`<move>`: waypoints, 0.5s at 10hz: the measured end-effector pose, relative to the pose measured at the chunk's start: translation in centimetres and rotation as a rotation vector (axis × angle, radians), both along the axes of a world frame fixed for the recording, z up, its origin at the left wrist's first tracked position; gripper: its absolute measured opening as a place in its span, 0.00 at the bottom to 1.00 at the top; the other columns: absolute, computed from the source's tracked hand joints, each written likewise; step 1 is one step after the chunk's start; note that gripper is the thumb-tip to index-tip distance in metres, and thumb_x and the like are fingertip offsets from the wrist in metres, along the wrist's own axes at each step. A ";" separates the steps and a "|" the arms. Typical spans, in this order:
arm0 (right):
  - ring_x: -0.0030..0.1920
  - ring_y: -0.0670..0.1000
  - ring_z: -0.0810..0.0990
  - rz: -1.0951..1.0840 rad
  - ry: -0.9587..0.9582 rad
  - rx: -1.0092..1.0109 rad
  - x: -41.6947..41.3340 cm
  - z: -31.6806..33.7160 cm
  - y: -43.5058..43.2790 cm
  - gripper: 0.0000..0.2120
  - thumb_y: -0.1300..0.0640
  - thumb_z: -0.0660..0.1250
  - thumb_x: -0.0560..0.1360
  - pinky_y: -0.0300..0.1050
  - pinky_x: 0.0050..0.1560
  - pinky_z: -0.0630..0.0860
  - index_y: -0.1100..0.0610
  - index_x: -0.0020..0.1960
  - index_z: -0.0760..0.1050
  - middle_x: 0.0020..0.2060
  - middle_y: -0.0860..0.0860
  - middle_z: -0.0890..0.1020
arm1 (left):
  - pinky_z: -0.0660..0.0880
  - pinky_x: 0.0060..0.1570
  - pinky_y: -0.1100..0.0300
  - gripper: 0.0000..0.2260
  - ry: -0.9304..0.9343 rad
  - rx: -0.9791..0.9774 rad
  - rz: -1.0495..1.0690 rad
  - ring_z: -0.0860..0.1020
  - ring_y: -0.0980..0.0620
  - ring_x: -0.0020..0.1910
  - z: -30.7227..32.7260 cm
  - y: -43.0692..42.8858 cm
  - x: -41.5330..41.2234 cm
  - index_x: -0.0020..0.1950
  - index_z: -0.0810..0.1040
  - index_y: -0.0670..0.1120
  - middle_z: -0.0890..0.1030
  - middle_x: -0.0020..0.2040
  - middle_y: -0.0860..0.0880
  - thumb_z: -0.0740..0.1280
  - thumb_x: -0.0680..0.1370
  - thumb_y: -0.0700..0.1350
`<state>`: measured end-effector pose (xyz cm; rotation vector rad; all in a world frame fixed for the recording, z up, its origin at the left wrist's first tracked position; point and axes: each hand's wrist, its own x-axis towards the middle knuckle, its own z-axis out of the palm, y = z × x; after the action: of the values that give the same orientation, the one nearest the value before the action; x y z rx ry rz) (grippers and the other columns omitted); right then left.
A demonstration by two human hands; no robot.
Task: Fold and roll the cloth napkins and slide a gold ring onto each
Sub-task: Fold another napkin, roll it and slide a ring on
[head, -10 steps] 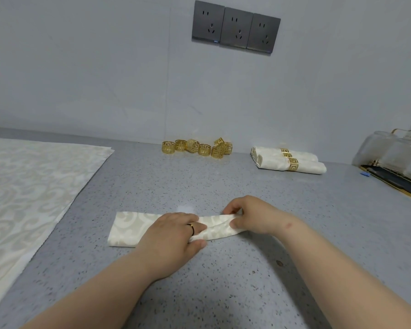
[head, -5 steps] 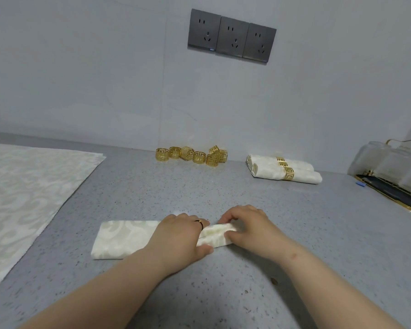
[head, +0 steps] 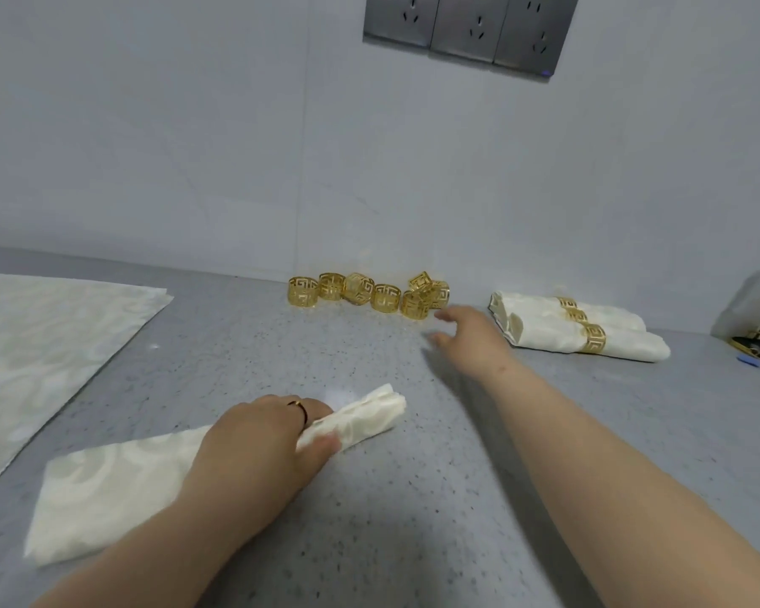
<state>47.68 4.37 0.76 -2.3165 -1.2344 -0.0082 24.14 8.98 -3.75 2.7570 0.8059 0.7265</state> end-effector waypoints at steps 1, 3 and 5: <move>0.68 0.58 0.63 -0.084 -0.075 0.015 1.9 0.2 3.9 0.22 0.58 0.58 0.78 0.47 0.66 0.63 0.59 0.71 0.61 0.68 0.57 0.66 | 0.67 0.40 0.70 0.36 -0.096 -0.005 0.054 0.76 0.57 0.48 -0.5 0.5 -0.2 0.52 0.76 0.59 0.80 0.48 0.57 0.36 0.58 0.64; 0.69 0.58 0.60 -0.219 -0.059 0.043 4.6 0.6 8.4 0.20 0.55 0.57 0.79 0.50 0.66 0.62 0.58 0.69 0.65 0.68 0.58 0.66 | 0.56 0.31 0.79 0.12 -0.093 -0.004 0.019 0.70 0.60 0.25 -1.5 1.3 0.0 0.31 0.77 0.59 0.75 0.26 0.60 0.55 0.66 0.58; 0.67 0.58 0.62 -0.208 -0.026 0.085 5.1 0.0 9.9 0.15 0.55 0.58 0.78 0.49 0.63 0.64 0.56 0.62 0.73 0.62 0.59 0.73 | 0.57 0.19 0.76 0.19 -0.187 0.234 -0.035 0.73 0.50 0.35 -1.4 1.7 0.3 0.27 0.78 0.51 0.76 0.21 0.52 0.54 0.71 0.55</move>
<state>52.81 14.23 0.74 -2.3661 -0.9798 -0.1602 24.47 10.69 -5.14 2.8377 0.6705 1.1170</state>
